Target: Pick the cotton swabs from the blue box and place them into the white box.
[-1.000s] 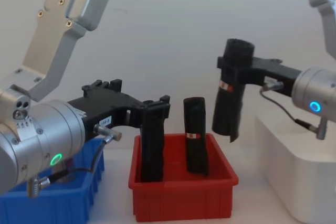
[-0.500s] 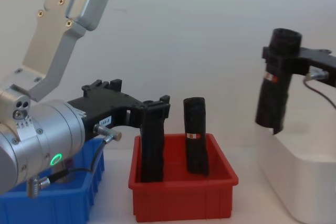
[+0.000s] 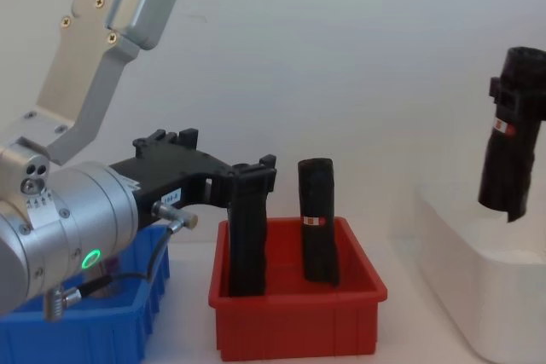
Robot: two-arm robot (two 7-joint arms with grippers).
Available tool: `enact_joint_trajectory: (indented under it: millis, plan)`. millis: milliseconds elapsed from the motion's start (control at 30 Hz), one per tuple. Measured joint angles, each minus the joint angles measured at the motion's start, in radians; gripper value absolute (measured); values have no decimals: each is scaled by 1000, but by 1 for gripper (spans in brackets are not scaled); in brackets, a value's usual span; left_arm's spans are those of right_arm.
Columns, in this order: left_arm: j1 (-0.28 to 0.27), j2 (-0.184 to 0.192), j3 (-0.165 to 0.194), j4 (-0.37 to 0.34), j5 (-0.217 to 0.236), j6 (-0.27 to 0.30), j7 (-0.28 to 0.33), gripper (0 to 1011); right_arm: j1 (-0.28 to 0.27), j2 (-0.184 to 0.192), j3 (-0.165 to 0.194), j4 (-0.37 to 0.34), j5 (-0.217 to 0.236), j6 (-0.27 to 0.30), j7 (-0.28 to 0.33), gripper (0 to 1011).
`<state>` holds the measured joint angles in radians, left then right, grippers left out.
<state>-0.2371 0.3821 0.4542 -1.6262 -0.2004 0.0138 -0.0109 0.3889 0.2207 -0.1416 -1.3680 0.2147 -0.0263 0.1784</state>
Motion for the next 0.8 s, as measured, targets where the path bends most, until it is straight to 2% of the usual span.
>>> enact_joint_trajectory:
  millis: [100, 533, 567, 733, 800]
  plan:
    - [0, 0, 0, 0, 0, 0, 0, 1004, -6, 7, 6, -3, 3, 7, -4, 414]
    - [0, 0, 0, 0, 0, 0, 0, 1004, -14, 18, 17, 4, 16, 14, 7, 796]
    - [0, 0, 0, 0, 0, 0, 0, 1004, -15, 19, 18, 4, 18, 14, 9, 850]
    - [0, 0, 0, 0, 0, 0, 0, 1004, -18, 22, 21, 3, 23, 8, 17, 981]
    - [0, 0, 0, 0, 0, 0, 0, 1004, -19, 22, 22, 2, 24, 7, 19, 1001]
